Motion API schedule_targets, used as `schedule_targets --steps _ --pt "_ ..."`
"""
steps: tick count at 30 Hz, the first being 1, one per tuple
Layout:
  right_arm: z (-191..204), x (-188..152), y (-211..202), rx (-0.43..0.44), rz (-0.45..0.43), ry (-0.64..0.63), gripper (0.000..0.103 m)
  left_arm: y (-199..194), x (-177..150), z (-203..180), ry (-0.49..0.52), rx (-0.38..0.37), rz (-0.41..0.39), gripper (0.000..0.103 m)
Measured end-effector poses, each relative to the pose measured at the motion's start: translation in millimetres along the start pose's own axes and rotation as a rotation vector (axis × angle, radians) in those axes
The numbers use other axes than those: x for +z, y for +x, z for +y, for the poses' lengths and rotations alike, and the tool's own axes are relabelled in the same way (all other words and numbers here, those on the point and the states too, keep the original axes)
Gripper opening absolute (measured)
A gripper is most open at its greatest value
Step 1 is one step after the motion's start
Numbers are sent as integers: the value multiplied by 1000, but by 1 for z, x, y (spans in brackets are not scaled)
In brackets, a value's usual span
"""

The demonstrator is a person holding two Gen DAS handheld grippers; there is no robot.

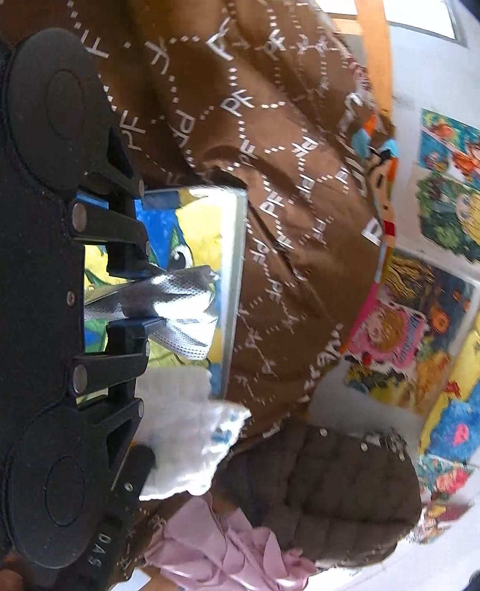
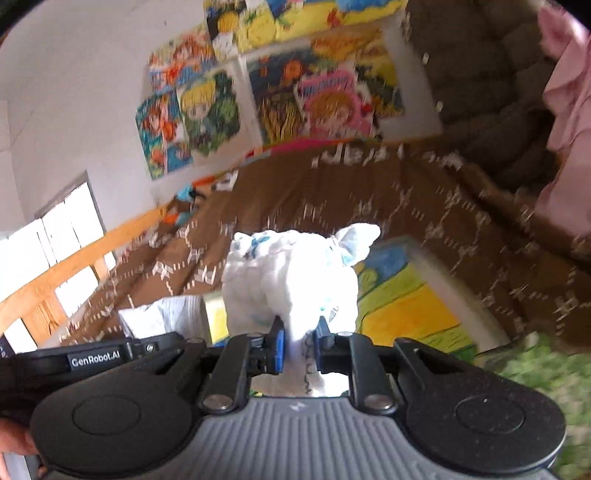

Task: Organize soft objects
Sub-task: 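Carry both items into the cartoon-drawing tray and open both grippers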

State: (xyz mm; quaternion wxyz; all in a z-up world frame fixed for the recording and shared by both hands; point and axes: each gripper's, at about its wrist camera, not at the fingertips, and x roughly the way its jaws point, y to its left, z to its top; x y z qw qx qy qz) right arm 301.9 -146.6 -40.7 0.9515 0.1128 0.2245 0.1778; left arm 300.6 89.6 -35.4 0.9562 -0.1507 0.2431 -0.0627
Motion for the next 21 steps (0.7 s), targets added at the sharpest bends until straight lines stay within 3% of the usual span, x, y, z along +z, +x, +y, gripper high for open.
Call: schedule_targets --steps 5,13,17,19,21 --pt "10 -9 21 3 79 -27 17 23 -6 12 -34 1 84 21" --pt "1 -15 32 -16 147 13 20 33 -14 4 -11 74 183 22" --pt "-3 -12 29 -25 142 30 35 34 -17 6 -7 120 194 27" --pt "-4 -10 24 -33 128 32 37 34 -18 9 -25 137 197 28" --pt "-4 -7 22 -38 124 36 47 32 -16 11 -50 138 192 34"
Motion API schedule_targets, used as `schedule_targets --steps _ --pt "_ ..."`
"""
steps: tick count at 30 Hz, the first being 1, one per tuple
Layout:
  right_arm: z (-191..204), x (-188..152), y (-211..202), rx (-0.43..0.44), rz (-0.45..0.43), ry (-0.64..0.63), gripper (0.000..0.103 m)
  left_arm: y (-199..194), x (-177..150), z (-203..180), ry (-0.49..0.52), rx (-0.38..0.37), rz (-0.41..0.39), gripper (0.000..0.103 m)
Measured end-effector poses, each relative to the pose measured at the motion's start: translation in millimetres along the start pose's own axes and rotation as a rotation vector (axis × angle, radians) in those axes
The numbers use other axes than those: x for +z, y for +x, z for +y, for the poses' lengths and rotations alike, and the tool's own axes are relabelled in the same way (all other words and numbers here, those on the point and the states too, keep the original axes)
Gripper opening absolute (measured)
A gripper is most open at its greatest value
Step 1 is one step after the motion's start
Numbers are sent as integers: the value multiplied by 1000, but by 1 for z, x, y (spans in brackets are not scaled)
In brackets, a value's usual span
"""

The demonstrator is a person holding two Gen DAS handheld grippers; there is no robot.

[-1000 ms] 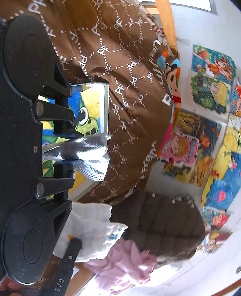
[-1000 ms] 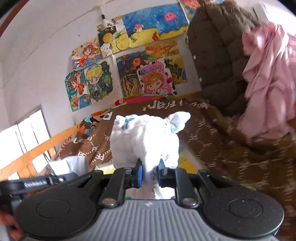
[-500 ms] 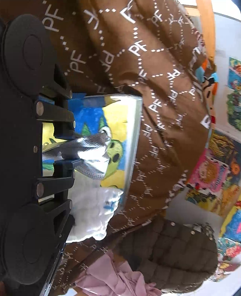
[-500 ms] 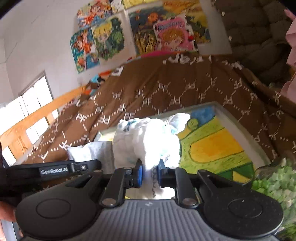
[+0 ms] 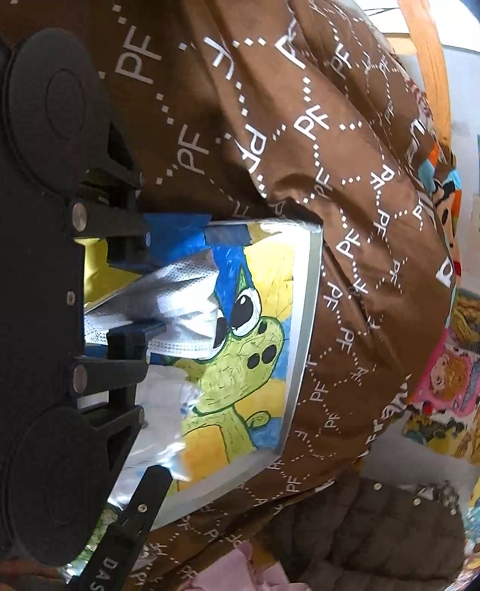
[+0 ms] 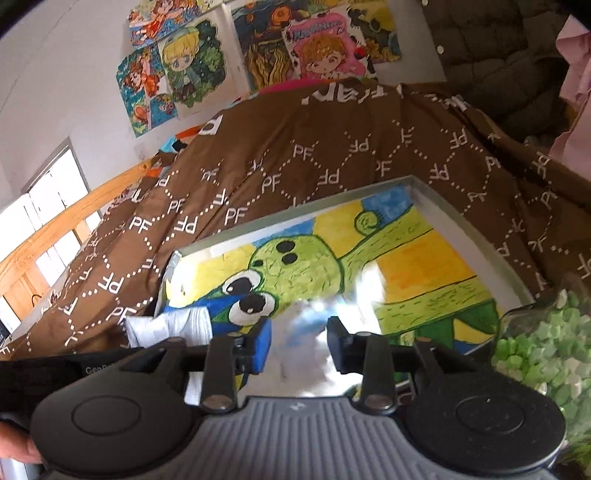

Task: Organize soft objects
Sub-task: 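Carry both items into the cartoon-drawing tray and open both grippers, then withdraw both grippers from the tray back over the pile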

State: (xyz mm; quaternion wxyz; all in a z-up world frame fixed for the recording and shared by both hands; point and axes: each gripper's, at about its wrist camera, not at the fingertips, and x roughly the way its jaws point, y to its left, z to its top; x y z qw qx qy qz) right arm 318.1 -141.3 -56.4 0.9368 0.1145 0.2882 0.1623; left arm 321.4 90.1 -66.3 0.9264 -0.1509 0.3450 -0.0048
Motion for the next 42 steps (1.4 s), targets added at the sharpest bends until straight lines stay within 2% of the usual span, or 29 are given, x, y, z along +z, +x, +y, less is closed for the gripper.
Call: schedule_targets --steps 1,5,7,9,12,14,17,19,22,24,28,37,40,42 --pt "-1 1 -3 1 -3 8 49 -2 1 1 -10 0 -5 40" --pt "-2 8 -20 2 -24 7 65 -14 6 0 -29 2 -39 49" --pt "-2 13 -37 -1 -59 -8 74 -23 10 -3 -32 -4 -58 62" --pt "-2 17 -57 -13 -97 -20 83 -33 12 -7 -24 2 -82 69" --pt "-3 24 -86 -12 -148 -12 90 -51 11 -14 -13 -1 -106 71" --pt "-3 28 -107 -14 -187 -10 95 -69 8 -19 2 -12 -136 77" --pt "-1 31 -140 -37 -259 -37 102 -100 -1 -30 62 0 -208 91" --pt "2 29 -158 -51 -299 -64 103 -122 -7 -38 98 -1 -255 94" --pt "5 18 -188 -65 -363 -68 103 -155 -16 -48 139 -49 -301 99" --pt "6 10 -203 -57 -378 -54 103 -181 -25 -52 164 -76 -348 102" --pt "10 -13 -234 -73 -405 -49 103 -219 -49 -58 187 -74 -418 102" --pt "16 -70 -303 -81 -450 -58 103 -270 -95 -54 178 -76 -390 102" --pt "18 -85 -312 -95 -421 -69 103 -279 -110 -54 194 -76 -369 102" --pt "21 -94 -313 -117 -372 -63 103 -284 -117 -55 216 -69 -347 102"
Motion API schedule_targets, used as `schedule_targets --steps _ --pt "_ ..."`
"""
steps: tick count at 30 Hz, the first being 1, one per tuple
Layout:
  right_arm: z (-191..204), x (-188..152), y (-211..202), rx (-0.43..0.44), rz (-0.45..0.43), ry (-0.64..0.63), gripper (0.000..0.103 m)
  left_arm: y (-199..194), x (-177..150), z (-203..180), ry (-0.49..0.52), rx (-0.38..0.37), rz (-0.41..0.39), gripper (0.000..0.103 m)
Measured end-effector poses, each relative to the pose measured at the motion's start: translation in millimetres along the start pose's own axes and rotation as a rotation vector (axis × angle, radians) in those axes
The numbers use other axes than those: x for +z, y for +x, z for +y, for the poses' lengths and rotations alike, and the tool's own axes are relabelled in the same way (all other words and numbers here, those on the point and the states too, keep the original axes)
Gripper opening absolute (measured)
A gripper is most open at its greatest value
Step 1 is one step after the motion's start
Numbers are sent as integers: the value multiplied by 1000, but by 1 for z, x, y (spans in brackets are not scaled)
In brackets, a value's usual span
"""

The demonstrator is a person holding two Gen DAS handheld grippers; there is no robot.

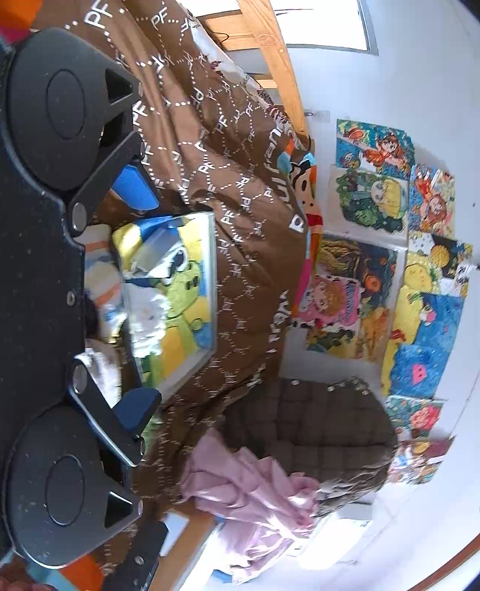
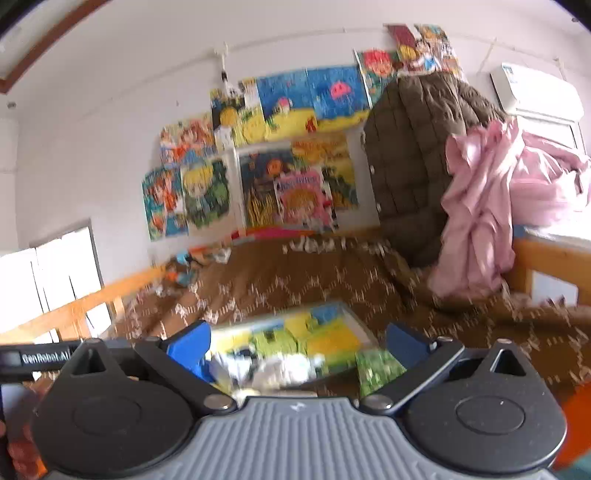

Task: Organize soft objects
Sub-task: 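Withdraw both grippers from the tray back over the pile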

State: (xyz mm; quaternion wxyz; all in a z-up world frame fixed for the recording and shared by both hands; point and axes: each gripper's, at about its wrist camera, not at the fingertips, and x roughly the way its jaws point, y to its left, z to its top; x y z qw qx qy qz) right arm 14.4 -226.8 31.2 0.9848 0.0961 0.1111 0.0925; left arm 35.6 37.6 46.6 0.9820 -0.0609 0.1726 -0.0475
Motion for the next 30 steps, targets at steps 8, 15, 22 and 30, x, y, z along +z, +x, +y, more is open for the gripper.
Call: schedule_targets --steps 8,15,22,30 --pt "3 -33 0 44 211 30 103 -6 0 -7 141 -57 133 102" --pt "17 -47 9 70 308 -30 103 24 -11 -4 258 -126 369 102" --pt "23 -59 28 69 435 -62 103 66 -27 6 251 -135 613 102" --pt "25 -66 44 92 526 -72 103 100 -38 24 152 -84 757 101"
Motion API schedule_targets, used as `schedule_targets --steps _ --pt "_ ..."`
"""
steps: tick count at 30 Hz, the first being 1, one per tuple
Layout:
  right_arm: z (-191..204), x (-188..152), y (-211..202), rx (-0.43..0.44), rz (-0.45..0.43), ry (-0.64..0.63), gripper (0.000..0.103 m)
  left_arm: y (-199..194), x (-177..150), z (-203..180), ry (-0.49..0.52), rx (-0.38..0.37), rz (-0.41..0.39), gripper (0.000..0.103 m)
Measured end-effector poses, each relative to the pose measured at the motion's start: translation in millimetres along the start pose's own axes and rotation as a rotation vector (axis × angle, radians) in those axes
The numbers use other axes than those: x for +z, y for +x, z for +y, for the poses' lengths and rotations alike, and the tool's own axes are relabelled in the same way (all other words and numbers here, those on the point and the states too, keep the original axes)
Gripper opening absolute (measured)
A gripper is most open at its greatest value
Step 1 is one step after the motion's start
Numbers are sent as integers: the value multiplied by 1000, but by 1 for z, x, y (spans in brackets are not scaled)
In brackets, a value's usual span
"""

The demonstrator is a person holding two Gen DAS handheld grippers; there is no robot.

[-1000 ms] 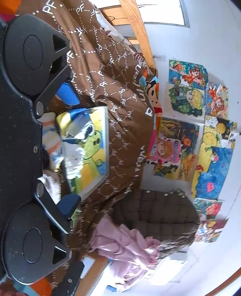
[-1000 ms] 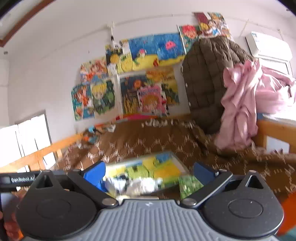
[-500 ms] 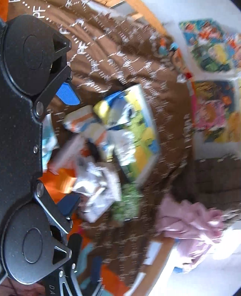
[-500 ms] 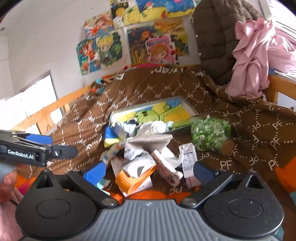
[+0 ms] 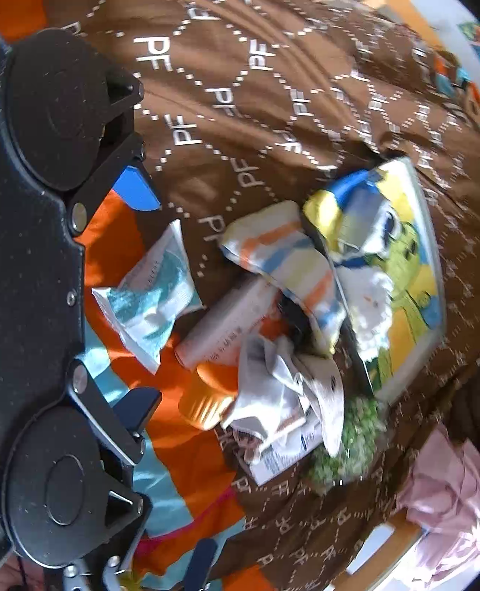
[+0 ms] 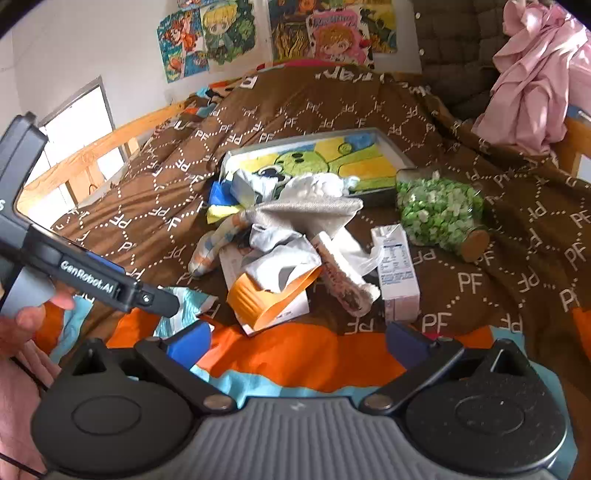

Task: Organize soft objects
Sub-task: 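Withdraw both grippers from the tray back over the pile, then grasp the blue-white wipes packet with the left gripper while the right gripper grasps a white cloth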

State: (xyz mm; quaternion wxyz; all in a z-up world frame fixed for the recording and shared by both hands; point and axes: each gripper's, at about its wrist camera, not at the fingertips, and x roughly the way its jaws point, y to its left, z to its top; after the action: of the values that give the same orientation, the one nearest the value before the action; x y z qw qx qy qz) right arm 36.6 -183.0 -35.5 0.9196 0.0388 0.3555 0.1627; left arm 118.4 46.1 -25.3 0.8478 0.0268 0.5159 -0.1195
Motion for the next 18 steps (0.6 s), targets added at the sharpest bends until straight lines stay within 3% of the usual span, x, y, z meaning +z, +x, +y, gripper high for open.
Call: schedule_targets --steps 5,9,18 --pt "-11 19 16 30 42 16 103 19 8 16 -112 -36 74 98" --pt "-19 41 27 7 14 -52 103 34 11 25 -182 -60 114 96" --pt "-20 58 70 69 9 -157 103 51 13 29 -214 -94 149 94"
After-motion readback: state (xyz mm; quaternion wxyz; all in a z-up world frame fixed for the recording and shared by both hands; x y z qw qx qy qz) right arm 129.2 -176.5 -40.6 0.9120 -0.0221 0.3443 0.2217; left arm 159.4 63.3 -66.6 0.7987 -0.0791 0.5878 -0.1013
